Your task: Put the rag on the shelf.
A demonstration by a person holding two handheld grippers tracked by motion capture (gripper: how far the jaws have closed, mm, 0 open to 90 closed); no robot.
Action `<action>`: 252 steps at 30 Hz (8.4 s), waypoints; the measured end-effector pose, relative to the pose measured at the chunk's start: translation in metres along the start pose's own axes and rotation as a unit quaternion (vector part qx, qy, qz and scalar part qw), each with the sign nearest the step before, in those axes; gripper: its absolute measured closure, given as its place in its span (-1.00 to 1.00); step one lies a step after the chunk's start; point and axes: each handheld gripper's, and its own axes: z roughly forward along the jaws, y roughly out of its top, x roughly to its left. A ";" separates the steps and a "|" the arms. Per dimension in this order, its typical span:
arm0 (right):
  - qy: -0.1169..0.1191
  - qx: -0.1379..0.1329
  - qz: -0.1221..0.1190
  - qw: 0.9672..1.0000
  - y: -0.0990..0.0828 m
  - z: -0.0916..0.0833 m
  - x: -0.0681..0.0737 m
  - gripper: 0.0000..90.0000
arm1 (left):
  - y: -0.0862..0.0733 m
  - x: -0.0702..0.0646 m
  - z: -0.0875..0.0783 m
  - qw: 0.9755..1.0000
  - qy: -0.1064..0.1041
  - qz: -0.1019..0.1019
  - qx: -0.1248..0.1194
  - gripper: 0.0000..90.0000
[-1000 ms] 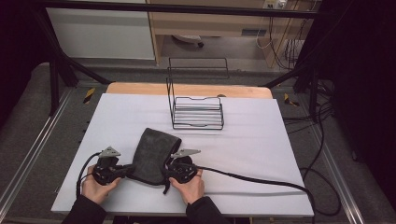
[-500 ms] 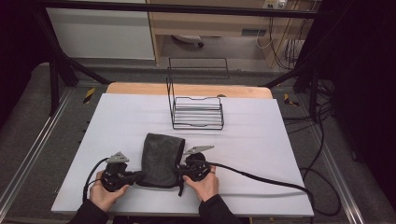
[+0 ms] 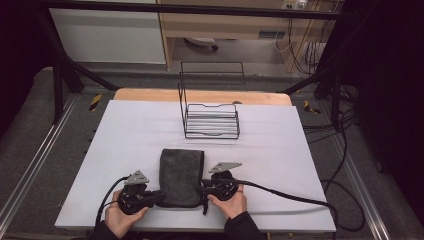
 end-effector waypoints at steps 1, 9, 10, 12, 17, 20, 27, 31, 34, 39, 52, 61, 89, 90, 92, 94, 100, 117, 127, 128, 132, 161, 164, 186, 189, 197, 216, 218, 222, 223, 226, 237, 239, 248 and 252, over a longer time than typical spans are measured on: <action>-0.002 -0.006 -0.007 1.000 0.001 -0.001 -0.001 0.24 | 0.000 0.001 -0.001 1.000 0.000 0.004 -0.001 0.72; -0.013 -0.046 -0.045 0.998 0.012 -0.013 -0.012 -0.42 | 0.007 0.018 -0.015 0.999 0.021 0.013 -0.021 0.10; -0.015 -0.050 -0.049 0.997 0.013 -0.015 -0.015 -0.48 | 0.008 0.021 -0.016 0.999 0.025 0.011 -0.024 0.03; -0.013 -0.044 -0.051 0.998 0.016 -0.018 -0.019 -0.61 | 0.011 0.025 -0.018 0.999 0.034 0.011 -0.028 -0.10; -0.019 -0.050 -0.048 0.997 0.017 -0.024 -0.027 -0.77 | 0.016 0.030 -0.020 0.999 0.037 0.014 -0.036 -0.38; -0.019 -0.048 -0.046 0.998 0.016 -0.029 -0.034 -0.81 | 0.020 0.034 -0.018 0.999 0.031 0.013 -0.030 -0.61; -0.028 -0.056 -0.042 0.997 0.000 -0.043 -0.050 -0.91 | 0.032 0.041 -0.011 0.999 0.026 0.020 -0.017 -0.82; -0.032 -0.056 -0.040 0.997 -0.007 -0.048 -0.056 -0.93 | 0.044 0.045 -0.008 0.999 0.035 0.026 -0.016 -0.82; -0.038 -0.052 -0.035 0.997 -0.013 -0.050 -0.061 -0.96 | 0.052 0.047 -0.005 0.999 0.042 0.025 -0.015 -0.82; -0.041 -0.045 -0.039 0.997 -0.014 -0.050 -0.061 -0.97 | 0.062 0.053 0.002 0.998 0.059 0.025 -0.017 -0.82; -0.041 -0.046 -0.043 0.997 -0.016 -0.051 -0.058 -0.96 | 0.088 0.076 0.027 0.996 0.094 -0.001 -0.004 -0.57; -0.041 -0.046 -0.041 0.997 -0.016 -0.051 -0.058 -0.96 | 0.088 0.084 0.041 0.993 0.114 -0.006 0.004 -0.10; -0.045 -0.084 -0.011 0.995 0.019 -0.034 -0.059 -0.94 | 0.087 0.081 0.058 0.997 0.076 -0.015 0.007 0.67; -0.047 -0.085 -0.012 0.995 0.024 -0.031 -0.059 -0.94 | 0.087 0.081 0.058 0.997 0.076 -0.015 0.005 0.67; -0.049 -0.086 -0.005 0.995 0.038 -0.019 -0.058 -0.92 | 0.086 0.082 0.058 0.997 0.075 -0.018 0.004 0.68; -0.054 -0.083 -0.003 0.995 0.047 -0.010 -0.057 -0.89 | 0.086 0.082 0.058 0.997 0.075 -0.019 0.004 0.68; -0.057 -0.071 0.016 0.996 0.065 0.019 -0.061 -0.66 | 0.086 0.082 0.059 0.997 0.075 -0.017 0.002 0.68; -0.051 -0.023 0.019 0.998 0.062 0.050 -0.077 0.08 | 0.083 0.084 0.058 0.998 0.067 -0.018 -0.010 0.68; -0.027 -0.009 0.053 0.998 0.063 0.051 -0.078 0.39 | 0.083 0.083 0.058 0.997 0.070 -0.013 -0.010 0.68; -0.025 -0.008 0.056 0.998 0.063 0.051 -0.078 0.43 | 0.083 0.084 0.058 0.997 0.069 -0.014 -0.010 0.68; -0.017 -0.007 0.067 0.998 0.062 0.052 -0.078 0.57 | 0.083 0.084 0.058 0.998 0.069 -0.011 -0.010 0.69; -0.001 -0.103 0.017 0.995 0.076 0.010 -0.053 0.83 | 0.086 0.065 0.007 0.994 0.045 0.011 -0.096 0.78; 0.002 -0.114 0.008 0.993 0.077 0.002 -0.047 0.83 | 0.087 0.060 0.000 0.993 0.047 0.023 -0.105 0.78; 0.006 -0.181 -0.029 0.983 0.083 -0.042 -0.027 0.83 | 0.102 0.027 -0.034 0.985 0.047 0.051 -0.157 0.79; 0.004 -0.196 -0.035 0.980 0.085 -0.052 -0.024 0.83 | 0.106 0.021 -0.040 0.982 0.044 0.055 -0.173 0.79; -0.004 -0.224 -0.054 0.973 0.091 -0.074 -0.016 0.83 | 0.114 0.010 -0.049 0.977 0.046 0.067 -0.199 0.79; -0.033 -0.289 -0.077 0.954 0.107 -0.124 -0.011 0.83 | 0.154 -0.020 -0.065 0.960 0.041 0.092 -0.263 0.79; -0.035 -0.292 -0.078 0.953 0.108 -0.127 -0.011 0.83 | 0.158 -0.022 -0.066 0.957 0.039 0.092 -0.271 0.79; -0.041 -0.306 -0.081 0.948 0.111 -0.136 -0.010 0.83 | 0.167 -0.027 -0.068 0.952 0.035 0.094 -0.287 0.79; -0.044 -0.312 -0.083 0.945 0.113 -0.141 -0.010 0.83 | 0.169 -0.028 -0.069 0.951 0.035 0.096 -0.292 0.79; -0.046 -0.322 -0.085 0.942 0.116 -0.148 -0.010 0.83 | 0.175 -0.035 -0.071 0.944 0.037 0.101 -0.311 0.79; -0.063 -0.360 -0.092 0.926 0.124 -0.166 -0.008 0.83 | 0.190 -0.044 -0.074 0.934 0.031 0.102 -0.341 0.80; -0.068 -0.365 -0.093 0.924 0.126 -0.168 -0.008 0.83 | 0.193 -0.045 -0.074 0.932 0.030 0.101 -0.347 0.80; -0.080 -0.389 -0.096 0.913 0.139 -0.179 -0.007 0.83 | 0.209 -0.047 -0.080 0.923 0.023 0.098 -0.371 0.80; -0.083 -0.398 -0.098 0.909 0.144 -0.181 -0.006 0.83 | 0.215 -0.048 -0.085 0.917 0.023 0.098 -0.386 0.80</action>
